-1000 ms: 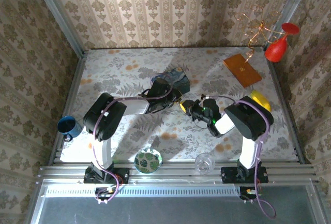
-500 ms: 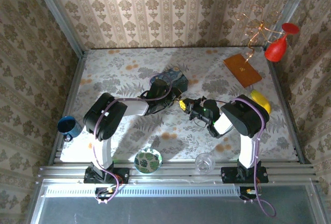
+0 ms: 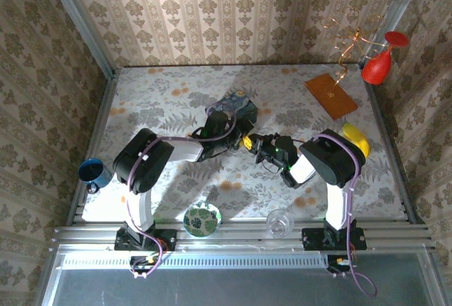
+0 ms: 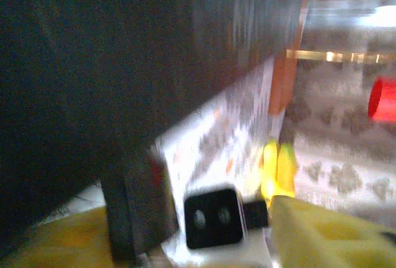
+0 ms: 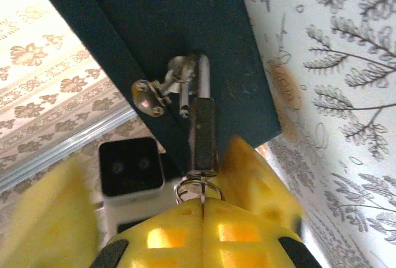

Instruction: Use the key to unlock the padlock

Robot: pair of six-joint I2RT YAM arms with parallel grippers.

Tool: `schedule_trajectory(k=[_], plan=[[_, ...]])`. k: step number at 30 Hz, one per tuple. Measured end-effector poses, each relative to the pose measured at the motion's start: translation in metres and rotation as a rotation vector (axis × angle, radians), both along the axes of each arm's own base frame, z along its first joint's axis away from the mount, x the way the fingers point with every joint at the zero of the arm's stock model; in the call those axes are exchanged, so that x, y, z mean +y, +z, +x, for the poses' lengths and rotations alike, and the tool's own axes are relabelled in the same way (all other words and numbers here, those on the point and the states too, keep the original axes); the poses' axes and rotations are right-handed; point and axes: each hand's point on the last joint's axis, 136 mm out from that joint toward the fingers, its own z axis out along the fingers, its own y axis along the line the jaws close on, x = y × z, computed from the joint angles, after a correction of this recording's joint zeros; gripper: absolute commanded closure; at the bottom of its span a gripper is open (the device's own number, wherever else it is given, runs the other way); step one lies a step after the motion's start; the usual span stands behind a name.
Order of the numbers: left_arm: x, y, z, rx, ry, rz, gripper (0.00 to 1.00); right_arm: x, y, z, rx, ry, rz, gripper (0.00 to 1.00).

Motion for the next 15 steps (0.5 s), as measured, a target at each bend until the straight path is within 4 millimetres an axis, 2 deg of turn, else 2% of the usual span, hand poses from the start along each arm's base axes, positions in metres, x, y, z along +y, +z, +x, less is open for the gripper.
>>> schedule_trajectory(k=[2, 6, 10, 12, 13, 15], plan=[[-0.004, 0.002, -0.015, 0.03, -0.049, -0.005, 0.01, 0.001, -0.003, -0.001, 0.009, 0.003, -0.005, 1.0], [0.005, 0.004, -0.032, 0.089, -0.086, 0.019, 0.0, 0.0, -0.005, -0.001, 0.015, 0.0, -0.01, 1.0], [0.029, 0.004, -0.045, 0.133, -0.081, 0.087, 0.0, -0.001, -0.005, -0.001, 0.013, -0.004, -0.015, 1.0], [0.041, 0.012, -0.047, 0.128, -0.075, 0.11, 0.0, -0.003, -0.007, -0.002, 0.015, -0.01, -0.024, 1.0], [0.046, 0.017, -0.048, 0.119, -0.07, 0.119, 0.0, -0.005, -0.009, -0.004, 0.016, -0.016, -0.033, 0.98], [0.056, 0.029, -0.049, 0.091, -0.058, 0.132, 0.0, -0.008, -0.014, -0.008, 0.024, -0.02, -0.047, 0.83]])
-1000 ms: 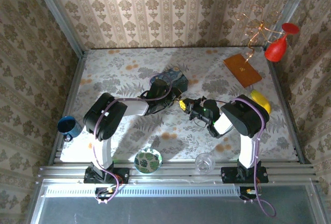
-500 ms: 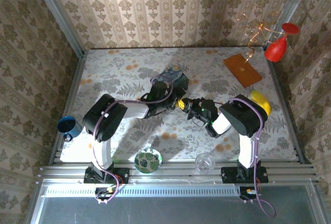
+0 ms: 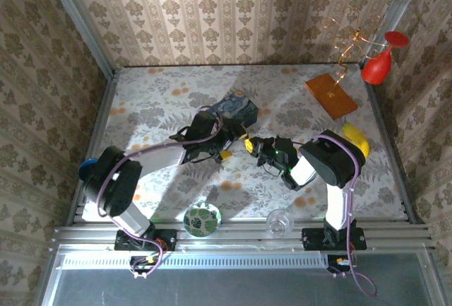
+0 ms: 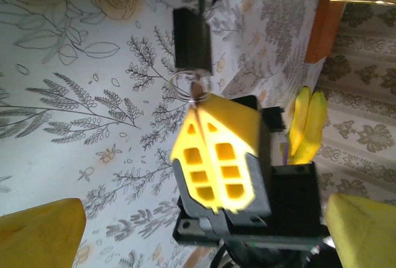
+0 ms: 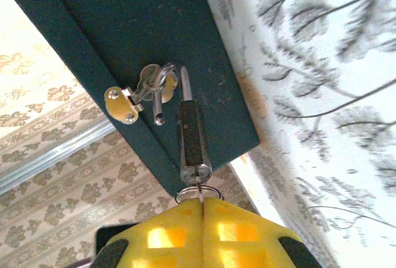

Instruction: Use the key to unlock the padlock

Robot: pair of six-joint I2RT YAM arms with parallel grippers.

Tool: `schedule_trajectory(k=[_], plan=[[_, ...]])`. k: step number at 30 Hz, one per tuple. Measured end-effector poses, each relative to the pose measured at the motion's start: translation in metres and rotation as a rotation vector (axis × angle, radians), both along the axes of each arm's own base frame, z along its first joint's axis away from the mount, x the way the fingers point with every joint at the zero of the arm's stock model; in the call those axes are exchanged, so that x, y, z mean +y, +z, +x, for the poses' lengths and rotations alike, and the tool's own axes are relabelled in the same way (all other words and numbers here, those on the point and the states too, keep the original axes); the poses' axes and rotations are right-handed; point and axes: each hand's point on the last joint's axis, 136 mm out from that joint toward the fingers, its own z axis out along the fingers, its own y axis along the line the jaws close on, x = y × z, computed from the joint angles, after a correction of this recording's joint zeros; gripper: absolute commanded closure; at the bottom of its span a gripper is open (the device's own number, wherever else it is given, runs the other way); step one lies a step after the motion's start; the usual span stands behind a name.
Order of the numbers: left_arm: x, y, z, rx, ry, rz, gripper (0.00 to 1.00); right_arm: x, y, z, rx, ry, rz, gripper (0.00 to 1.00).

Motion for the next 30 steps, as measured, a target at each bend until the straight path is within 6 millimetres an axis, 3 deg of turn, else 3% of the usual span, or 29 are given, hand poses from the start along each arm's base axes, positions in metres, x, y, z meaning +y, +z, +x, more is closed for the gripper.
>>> schedule_trajectory(k=[2, 4, 8, 12, 16, 20, 23, 26, 30], plan=[[0.008, 0.016, -0.001, -0.046, 0.006, 0.011, 0.0, -0.004, -0.005, -0.005, 0.008, -0.001, -0.019, 0.74], [0.015, 0.028, -0.002, -0.089, 0.011, 0.021, 0.0, -0.006, -0.007, -0.008, 0.003, 0.001, -0.035, 0.71], [0.029, 0.044, -0.002, -0.163, 0.016, 0.06, 0.0, -0.006, -0.009, -0.012, -0.004, 0.009, -0.057, 0.7], [0.043, 0.045, 0.001, -0.206, 0.024, 0.132, 0.0, -0.008, -0.011, -0.016, -0.011, 0.017, -0.079, 0.7], [0.054, 0.046, 0.009, -0.247, 0.029, 0.201, 0.0, -0.011, -0.014, -0.022, -0.009, 0.026, -0.112, 0.7], [0.06, 0.064, 0.022, -0.322, 0.015, 0.267, 0.0, -0.012, -0.011, -0.027, -0.016, 0.066, -0.201, 0.71], [0.062, 0.085, 0.041, -0.405, 0.001, 0.34, 0.0, -0.009, 0.005, -0.025, -0.051, 0.116, -0.311, 0.73], [0.064, 0.099, 0.062, -0.475, -0.01, 0.434, 0.0, -0.007, 0.041, -0.021, -0.13, 0.166, -0.458, 0.72], [0.074, 0.09, 0.081, -0.508, -0.039, 0.582, 0.0, -0.018, 0.093, -0.021, -0.251, 0.183, -0.635, 0.71]])
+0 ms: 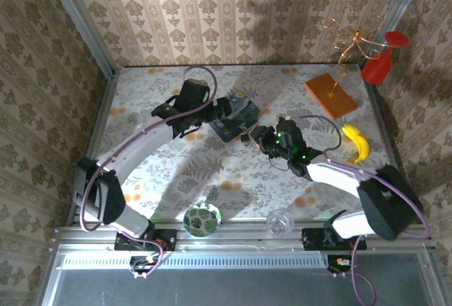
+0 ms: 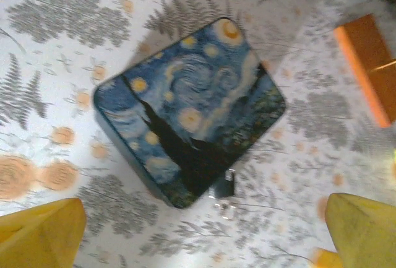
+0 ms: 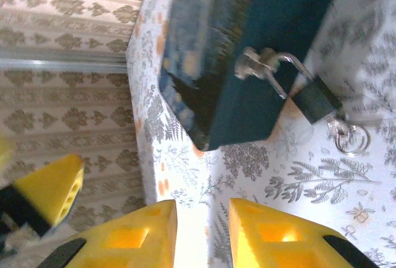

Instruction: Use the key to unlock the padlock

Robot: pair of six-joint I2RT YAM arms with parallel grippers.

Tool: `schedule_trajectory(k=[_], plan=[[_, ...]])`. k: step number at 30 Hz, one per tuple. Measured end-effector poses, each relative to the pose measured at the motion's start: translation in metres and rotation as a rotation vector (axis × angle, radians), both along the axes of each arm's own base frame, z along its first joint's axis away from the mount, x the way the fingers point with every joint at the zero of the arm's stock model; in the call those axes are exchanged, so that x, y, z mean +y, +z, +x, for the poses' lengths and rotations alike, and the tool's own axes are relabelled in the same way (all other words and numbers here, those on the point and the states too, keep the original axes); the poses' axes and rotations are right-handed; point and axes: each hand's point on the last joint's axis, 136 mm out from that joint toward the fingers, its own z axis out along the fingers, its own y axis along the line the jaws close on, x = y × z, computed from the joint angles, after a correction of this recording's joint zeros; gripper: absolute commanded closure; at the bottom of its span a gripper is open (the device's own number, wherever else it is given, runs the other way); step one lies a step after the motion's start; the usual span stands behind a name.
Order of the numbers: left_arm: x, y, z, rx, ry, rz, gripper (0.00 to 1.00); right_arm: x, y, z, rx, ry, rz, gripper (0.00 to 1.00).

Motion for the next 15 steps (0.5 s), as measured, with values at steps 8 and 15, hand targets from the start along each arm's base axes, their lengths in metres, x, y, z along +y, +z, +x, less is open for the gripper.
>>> schedule_trajectory(k=[8, 15], plan=[[0.026, -0.046, 0.036, 0.052, 0.011, 0.254, 0.0, -0.021, -0.005, -0.008, -0.019, 0.102, -0.329, 0.72], [0.038, -0.082, 0.051, 0.121, 0.012, 0.36, 0.0, -0.02, -0.028, 0.001, 0.008, 0.198, -0.479, 0.75]])
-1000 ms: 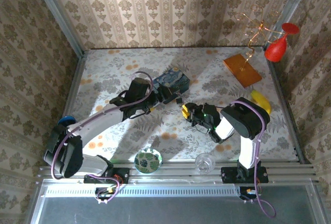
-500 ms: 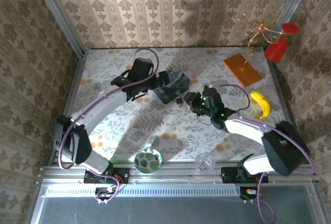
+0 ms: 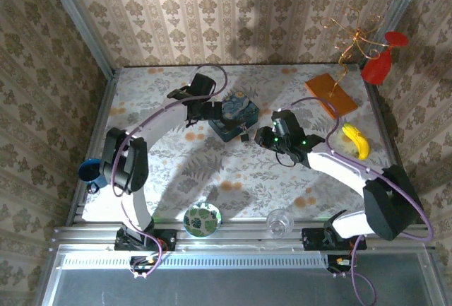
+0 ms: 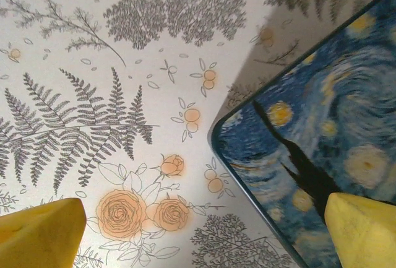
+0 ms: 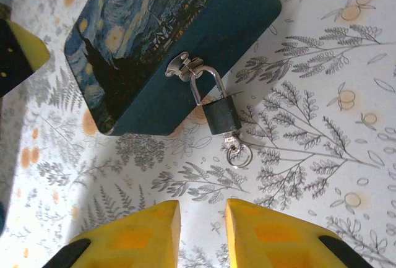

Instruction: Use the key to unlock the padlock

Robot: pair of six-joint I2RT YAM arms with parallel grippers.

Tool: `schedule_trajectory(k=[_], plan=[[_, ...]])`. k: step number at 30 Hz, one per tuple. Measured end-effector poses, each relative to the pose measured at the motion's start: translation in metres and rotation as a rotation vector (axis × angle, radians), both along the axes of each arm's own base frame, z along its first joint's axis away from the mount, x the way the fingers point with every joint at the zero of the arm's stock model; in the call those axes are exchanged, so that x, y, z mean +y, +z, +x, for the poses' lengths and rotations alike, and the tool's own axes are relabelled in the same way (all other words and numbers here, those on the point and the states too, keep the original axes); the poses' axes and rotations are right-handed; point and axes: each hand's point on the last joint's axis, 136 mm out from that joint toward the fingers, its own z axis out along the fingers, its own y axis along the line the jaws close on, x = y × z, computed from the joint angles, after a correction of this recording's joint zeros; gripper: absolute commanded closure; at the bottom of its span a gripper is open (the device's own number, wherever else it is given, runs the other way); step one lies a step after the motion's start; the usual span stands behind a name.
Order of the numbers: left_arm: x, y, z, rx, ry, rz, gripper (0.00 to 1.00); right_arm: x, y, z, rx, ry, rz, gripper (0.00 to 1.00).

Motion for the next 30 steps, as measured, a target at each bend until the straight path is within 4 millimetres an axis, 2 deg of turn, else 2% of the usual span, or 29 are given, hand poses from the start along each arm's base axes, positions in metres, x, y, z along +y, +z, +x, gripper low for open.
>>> schedule_trajectory(k=[4, 13, 18, 24, 30], plan=[[0.002, -0.013, 0.001, 0.029, -0.006, 0.024, 0.0, -0.001, -0.011, 0.01, 0.01, 0.025, -0.04, 0.76], [0.004, -0.017, 0.0, 0.041, -0.025, 0.044, 0.0, -0.015, -0.036, 0.02, 0.064, 0.04, -0.056, 0.78], [0.002, -0.028, -0.001, 0.065, -0.033, 0.05, 0.0, -0.012, -0.043, 0.024, 0.079, 0.066, -0.066, 0.79], [0.001, -0.028, 0.0, 0.065, -0.039, 0.046, 0.0, -0.005, -0.041, 0.033, 0.064, 0.094, -0.07, 0.8], [0.002, -0.028, 0.0, 0.063, -0.043, 0.055, 0.0, 0.002, -0.059, 0.044, 0.103, 0.119, -0.074, 0.8]])
